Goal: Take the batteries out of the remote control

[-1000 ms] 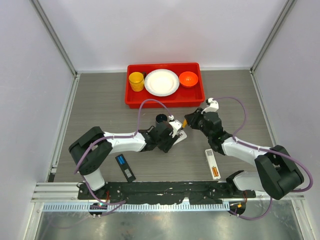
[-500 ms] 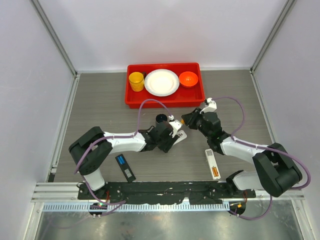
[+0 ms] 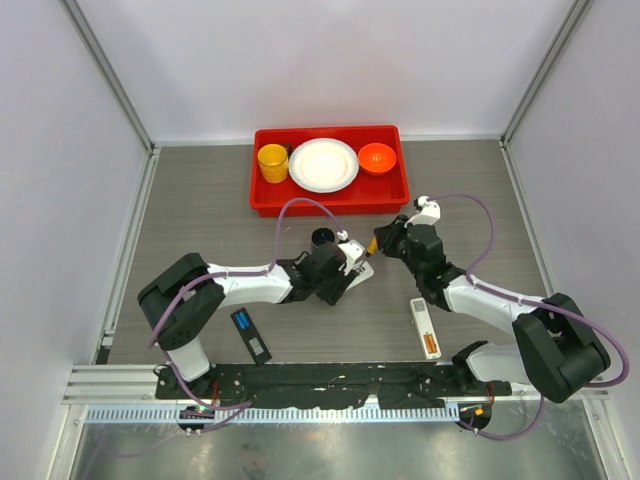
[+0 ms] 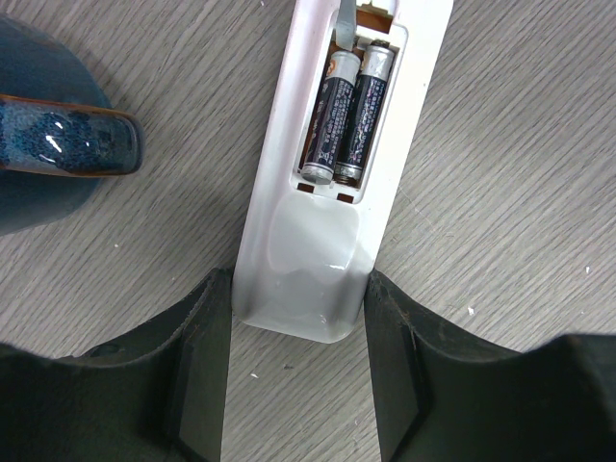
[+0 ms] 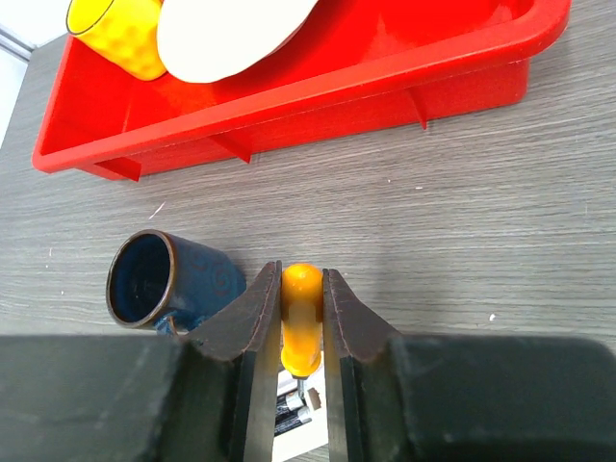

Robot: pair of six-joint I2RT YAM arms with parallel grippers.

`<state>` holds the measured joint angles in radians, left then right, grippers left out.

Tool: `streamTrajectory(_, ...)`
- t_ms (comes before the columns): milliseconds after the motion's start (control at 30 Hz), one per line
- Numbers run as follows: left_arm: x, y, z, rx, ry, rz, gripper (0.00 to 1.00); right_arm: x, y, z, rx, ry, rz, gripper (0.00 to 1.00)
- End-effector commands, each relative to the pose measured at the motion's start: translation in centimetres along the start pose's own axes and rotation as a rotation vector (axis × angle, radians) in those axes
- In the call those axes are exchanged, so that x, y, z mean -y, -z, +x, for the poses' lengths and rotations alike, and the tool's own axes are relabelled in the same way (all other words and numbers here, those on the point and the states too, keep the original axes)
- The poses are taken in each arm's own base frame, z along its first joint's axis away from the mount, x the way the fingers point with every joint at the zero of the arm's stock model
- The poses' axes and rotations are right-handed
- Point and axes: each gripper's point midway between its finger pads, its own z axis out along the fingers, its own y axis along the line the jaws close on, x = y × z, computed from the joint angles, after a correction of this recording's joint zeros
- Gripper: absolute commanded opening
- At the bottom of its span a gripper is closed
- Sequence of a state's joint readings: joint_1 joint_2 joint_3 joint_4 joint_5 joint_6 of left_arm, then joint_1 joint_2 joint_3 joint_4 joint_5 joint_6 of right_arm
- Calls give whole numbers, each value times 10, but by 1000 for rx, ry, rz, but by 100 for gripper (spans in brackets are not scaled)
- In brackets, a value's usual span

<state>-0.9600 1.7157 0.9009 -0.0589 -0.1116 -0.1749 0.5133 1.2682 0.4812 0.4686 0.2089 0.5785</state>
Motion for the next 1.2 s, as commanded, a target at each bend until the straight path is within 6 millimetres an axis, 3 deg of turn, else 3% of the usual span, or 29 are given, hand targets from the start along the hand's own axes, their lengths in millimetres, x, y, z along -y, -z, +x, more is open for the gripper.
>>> streamTrajectory(0,-2,0,16,-58,-9,-1,0,-6,-7,-15,45,29,4,1)
streamTrajectory(400,-1,-2,17,-63,-11,7,0,-8,-7,-5,3,51,-15,1)
streamTrajectory(767,-1,-1,16,-61,-11,5,0,-38,-8,8,-39,-32,-150,1)
streamTrajectory(1167,-1,0,16,-62,-7,8,0,-69,-2,0,-23,-84,-238,1)
